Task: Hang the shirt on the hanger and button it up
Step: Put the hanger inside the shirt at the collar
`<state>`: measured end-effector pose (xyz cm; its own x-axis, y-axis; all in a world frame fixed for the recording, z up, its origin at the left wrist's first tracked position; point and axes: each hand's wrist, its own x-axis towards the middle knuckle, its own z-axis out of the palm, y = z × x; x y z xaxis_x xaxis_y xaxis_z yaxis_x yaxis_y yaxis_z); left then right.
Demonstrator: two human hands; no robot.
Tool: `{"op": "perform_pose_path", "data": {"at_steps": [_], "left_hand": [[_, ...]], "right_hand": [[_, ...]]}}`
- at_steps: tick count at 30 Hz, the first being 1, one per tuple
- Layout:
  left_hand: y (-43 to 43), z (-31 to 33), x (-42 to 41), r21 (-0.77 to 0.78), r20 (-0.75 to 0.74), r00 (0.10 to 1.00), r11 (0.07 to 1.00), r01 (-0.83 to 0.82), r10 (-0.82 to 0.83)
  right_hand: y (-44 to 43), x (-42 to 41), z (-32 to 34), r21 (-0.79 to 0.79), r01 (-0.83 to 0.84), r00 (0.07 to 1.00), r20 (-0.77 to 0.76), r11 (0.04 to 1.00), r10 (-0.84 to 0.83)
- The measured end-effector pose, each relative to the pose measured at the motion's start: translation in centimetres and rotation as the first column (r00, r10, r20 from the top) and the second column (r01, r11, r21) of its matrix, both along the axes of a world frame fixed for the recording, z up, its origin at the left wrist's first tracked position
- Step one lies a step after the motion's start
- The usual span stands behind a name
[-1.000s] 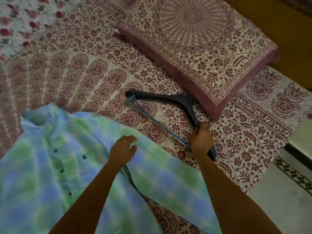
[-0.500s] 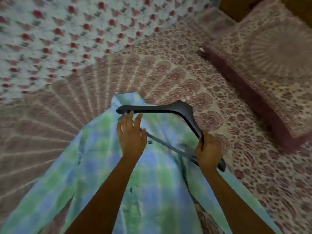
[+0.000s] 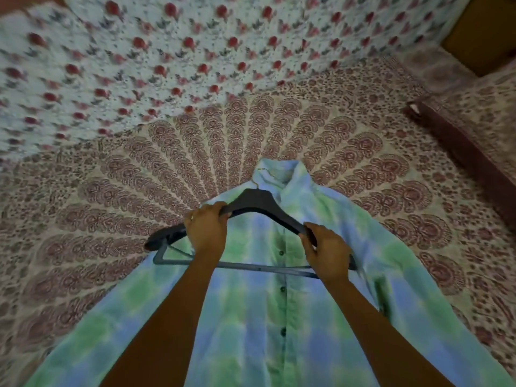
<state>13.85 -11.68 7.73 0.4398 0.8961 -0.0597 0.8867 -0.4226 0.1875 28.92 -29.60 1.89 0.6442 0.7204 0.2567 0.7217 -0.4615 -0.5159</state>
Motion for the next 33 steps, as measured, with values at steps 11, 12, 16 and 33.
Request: {"op": "perform_pose_path", "data": {"at_steps": [11, 12, 16, 33], "left_hand": [[9.1, -2.8, -2.5, 0.068, 0.066, 0.975, 0.974, -0.216, 0.211], [9.5, -3.1, -2.5, 0.074, 0.067, 0.973, 0.971, -0.225, 0.221], [10.9, -4.2, -2.6, 0.094, 0.066, 0.966, 0.963, -0.253, 0.248], [10.9, -4.9, -2.4, 0.105, 0.126, 0.952, 0.95, -0.293, 0.279]], "right_hand": [[5.9, 2.5, -5.8, -0.227, 0.25, 0.866, -0.384, 0.941, -0.322], [6.5, 2.5, -6.4, -0.273, 0.233, 0.857, -0.397, 0.933, -0.33], [8.8, 2.4, -8.0, -0.42, 0.116, 0.872, -0.391, 0.9, -0.295], [8.6, 6.3, -5.9, -0.001, 0.438, 0.861, -0.287, 0.899, -0.42]]}}
